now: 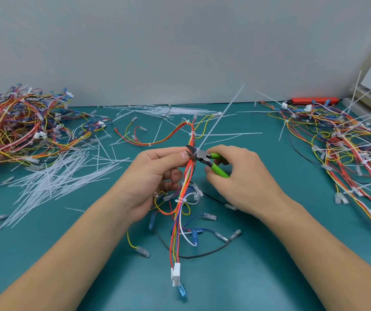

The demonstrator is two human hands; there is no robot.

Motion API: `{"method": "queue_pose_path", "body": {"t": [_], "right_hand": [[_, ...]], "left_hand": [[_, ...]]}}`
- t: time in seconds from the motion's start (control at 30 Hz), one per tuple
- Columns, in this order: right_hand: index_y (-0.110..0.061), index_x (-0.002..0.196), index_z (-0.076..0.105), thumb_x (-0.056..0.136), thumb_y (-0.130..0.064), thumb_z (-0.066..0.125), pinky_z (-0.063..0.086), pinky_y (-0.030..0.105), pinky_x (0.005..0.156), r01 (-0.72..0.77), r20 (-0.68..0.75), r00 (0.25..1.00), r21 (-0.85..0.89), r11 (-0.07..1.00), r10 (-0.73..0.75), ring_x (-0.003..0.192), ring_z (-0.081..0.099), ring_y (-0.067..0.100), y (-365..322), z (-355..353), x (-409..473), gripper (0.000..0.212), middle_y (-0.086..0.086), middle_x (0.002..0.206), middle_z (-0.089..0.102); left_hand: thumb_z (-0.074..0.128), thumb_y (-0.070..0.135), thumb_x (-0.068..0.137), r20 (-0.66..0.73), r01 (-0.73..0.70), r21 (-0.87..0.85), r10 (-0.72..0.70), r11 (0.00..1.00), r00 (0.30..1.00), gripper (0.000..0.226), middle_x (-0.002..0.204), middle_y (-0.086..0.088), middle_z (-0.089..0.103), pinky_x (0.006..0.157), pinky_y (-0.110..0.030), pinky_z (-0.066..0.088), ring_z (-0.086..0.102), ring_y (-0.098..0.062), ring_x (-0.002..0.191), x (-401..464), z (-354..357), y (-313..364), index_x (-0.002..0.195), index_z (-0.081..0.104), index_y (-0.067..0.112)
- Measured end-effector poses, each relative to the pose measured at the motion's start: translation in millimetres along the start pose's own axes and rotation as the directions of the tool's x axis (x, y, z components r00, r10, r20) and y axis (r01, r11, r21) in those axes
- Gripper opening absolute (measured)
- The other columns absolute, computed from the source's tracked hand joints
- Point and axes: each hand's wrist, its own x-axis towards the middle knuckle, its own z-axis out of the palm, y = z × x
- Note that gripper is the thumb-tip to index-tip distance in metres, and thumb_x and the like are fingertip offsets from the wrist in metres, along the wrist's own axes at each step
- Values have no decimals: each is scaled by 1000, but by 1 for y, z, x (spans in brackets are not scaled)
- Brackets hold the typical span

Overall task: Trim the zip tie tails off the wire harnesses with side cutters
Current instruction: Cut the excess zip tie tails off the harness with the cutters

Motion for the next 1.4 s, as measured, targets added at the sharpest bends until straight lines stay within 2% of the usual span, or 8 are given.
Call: {"method": "queue_pose_path", "body": {"t": [0.17,0.33,0.57,0.7,0.83,1.03,1.2,1.4], "right_hand": [[-32,90,67,87,-33,65,51,37,73,1,-7,1000,31,1000,-1,79,58,17,3,1,0,4,-11,76,63],[-17,72,49,89,-35,62,37,36,51,-27,-7,1000,-4,1000,27,60,41,28,-1,0,1,28,2,59,46],[-27,70,50,92,-37,66,41,36,60,-16,-20,1000,-2,1000,16,67,47,25,0,1,-1,29,-4,62,51],[-36,105,65,94,-54,59,45,43,93,1,-25,1000,-63,998,-3,104,50,21,-4,4,-2,22,-14,102,66],[-33,114,66,95,-52,58,44,45,99,2,-4,1000,-57,998,-3,109,49,21,-2,4,-3,28,-12,108,69],[-38,96,58,95,-50,59,47,41,88,41,15,999,-40,998,-40,95,52,17,-2,6,-2,12,-14,96,67],[-25,73,49,94,-48,61,37,34,51,-56,-38,998,-22,998,56,60,46,26,-1,5,-2,34,-1,57,48],[-22,69,51,90,-45,64,35,33,49,-91,-75,993,-64,994,86,58,46,28,-4,3,-3,34,1,55,47]], "left_hand": [[70,27,79,54,12,-32,-11,999,998,20,69,4,64,47,-17,42,43,-7,51,-3,1,4,89,78,12],[68,27,82,97,20,-59,-15,998,995,16,66,6,61,46,-18,41,42,-7,49,-3,1,6,80,79,15],[67,26,85,100,29,-70,-22,997,995,17,62,6,57,45,-17,41,42,-6,48,-4,2,5,81,79,14],[67,25,85,91,27,-78,-20,997,996,16,63,5,57,45,-17,40,41,-6,49,-4,2,4,85,80,14],[67,24,85,95,34,-81,-26,996,995,16,63,5,56,44,-16,41,41,-6,49,-4,3,4,87,80,13],[67,25,84,106,30,-73,-22,997,994,16,62,6,58,44,-16,40,40,-6,49,-4,3,5,83,79,14],[67,25,85,98,35,-84,-26,996,995,15,65,8,63,45,-16,41,41,-5,49,-3,2,6,81,79,16],[67,23,85,92,32,-93,-23,995,995,13,63,8,62,45,-17,41,40,-7,50,-3,1,4,84,76,14]]}}
